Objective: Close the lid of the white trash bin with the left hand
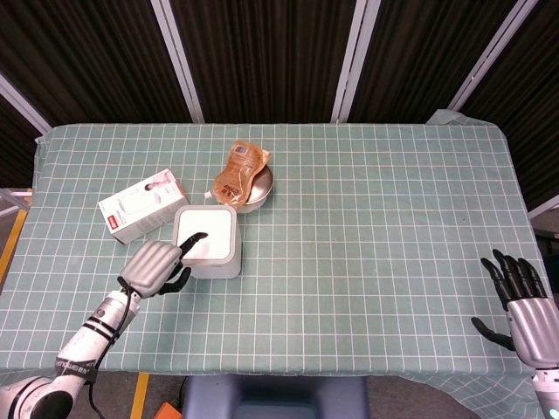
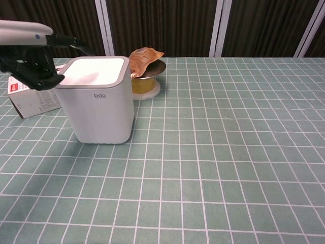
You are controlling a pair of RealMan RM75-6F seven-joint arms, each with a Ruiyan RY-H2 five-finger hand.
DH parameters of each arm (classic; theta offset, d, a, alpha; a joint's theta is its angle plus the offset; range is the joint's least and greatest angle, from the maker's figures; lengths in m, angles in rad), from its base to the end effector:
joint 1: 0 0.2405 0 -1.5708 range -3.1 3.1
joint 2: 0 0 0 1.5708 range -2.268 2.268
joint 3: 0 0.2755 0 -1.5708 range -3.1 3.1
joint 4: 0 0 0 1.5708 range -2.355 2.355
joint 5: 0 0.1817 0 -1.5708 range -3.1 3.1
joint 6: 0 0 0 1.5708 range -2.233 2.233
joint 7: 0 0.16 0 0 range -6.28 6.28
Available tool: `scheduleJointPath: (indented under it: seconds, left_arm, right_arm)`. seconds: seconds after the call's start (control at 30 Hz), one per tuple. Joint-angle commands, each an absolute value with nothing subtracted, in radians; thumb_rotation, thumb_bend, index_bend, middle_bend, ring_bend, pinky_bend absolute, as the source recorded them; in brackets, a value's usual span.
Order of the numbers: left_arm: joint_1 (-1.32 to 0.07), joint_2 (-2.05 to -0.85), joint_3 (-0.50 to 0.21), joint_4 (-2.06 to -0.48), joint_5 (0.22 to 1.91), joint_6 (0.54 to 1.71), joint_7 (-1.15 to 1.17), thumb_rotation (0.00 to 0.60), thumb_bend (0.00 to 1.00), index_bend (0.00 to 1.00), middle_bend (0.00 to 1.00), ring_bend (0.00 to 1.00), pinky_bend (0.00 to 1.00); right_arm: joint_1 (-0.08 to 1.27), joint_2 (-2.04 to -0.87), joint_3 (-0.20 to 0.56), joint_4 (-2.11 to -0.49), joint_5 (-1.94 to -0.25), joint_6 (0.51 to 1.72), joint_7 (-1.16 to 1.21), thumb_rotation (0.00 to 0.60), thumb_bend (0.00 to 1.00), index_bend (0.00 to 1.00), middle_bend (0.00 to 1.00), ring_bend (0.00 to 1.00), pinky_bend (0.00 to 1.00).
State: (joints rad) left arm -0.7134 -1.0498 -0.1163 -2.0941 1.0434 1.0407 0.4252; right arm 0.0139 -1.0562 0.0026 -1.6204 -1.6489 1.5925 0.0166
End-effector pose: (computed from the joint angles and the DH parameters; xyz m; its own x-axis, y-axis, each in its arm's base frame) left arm -0.1294 0.3089 0.1284 0.4547 0.2880 0.8428 0.8574 -0.3977 -0.3266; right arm -0.3061 -0.1642 0.2116 0.4316 0.0289 0.9016 -0.8971 -0.0910 0.4323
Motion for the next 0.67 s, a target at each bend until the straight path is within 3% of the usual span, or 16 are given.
scheduleJointPath:
  seconds: [0.03, 0.07, 0.1, 0.13, 0.2, 0.27, 0.33, 0.4, 0.67]
  left_arm:
    - [-0.556, -1.009, -0.001, -2.129, 1.310, 1.230, 0.450, 0.600, 0.49, 0.08, 0.58, 0.56, 0.76]
    - [-0.523, -1.005, 0.023, -2.118, 1.359, 1.270, 0.456, 0.600, 0.47, 0.07, 0.47, 0.44, 0.64]
    - [-0.474, -1.009, 0.053, -2.093, 1.426, 1.333, 0.457, 0.600, 0.45, 0.06, 0.26, 0.24, 0.43]
    - [-0.434, -1.020, 0.075, -2.063, 1.480, 1.386, 0.449, 0.600, 0.44, 0.06, 0.13, 0.11, 0.28]
    - [-0.348, -1.057, 0.116, -1.975, 1.572, 1.499, 0.407, 0.600, 0.44, 0.06, 0.02, 0.01, 0.11]
    - [-0.231, -1.132, 0.155, -1.857, 1.616, 1.635, 0.354, 0.600, 0.44, 0.06, 0.00, 0.00, 0.02]
    - [-0.133, -1.228, 0.176, -1.727, 1.630, 1.736, 0.284, 0.600, 0.44, 0.06, 0.00, 0.00, 0.00]
    - [-0.089, -1.281, 0.180, -1.639, 1.610, 1.751, 0.226, 0.600, 0.44, 0.07, 0.00, 0.00, 0.00]
    - [-0.087, -1.252, 0.152, -1.604, 1.642, 1.725, 0.171, 0.600, 0.45, 0.05, 0.00, 0.00, 0.00]
  right_arm:
    - [0.016, -1.056, -0.002, -1.622, -1.653, 1.585, 0.013, 0.600, 0.27, 0.00, 0.00, 0.00, 0.00]
    - [0.016, -1.056, -0.003, -1.622, -1.654, 1.582, 0.010, 0.600, 0.27, 0.00, 0.00, 0.00, 0.00]
    - [0.017, -1.057, -0.004, -1.623, -1.656, 1.579, 0.008, 0.600, 0.27, 0.00, 0.00, 0.00, 0.00]
    - [0.018, -1.058, -0.006, -1.622, -1.656, 1.576, 0.006, 0.600, 0.27, 0.00, 0.00, 0.00, 0.00]
    - [0.021, -1.060, -0.009, -1.621, -1.657, 1.565, 0.001, 0.600, 0.27, 0.00, 0.00, 0.00, 0.00]
    - [0.022, -1.064, -0.010, -1.621, -1.656, 1.560, -0.005, 0.600, 0.27, 0.00, 0.00, 0.00, 0.00]
    - [0.022, -1.068, -0.012, -1.620, -1.657, 1.557, -0.014, 0.600, 0.27, 0.00, 0.00, 0.00, 0.00]
    - [0.022, -1.066, -0.015, -1.624, -1.662, 1.556, -0.012, 0.600, 0.27, 0.00, 0.00, 0.00, 0.00]
    - [0.017, -1.050, -0.026, -1.627, -1.672, 1.560, 0.005, 0.600, 0.27, 0.00, 0.00, 0.00, 0.00]
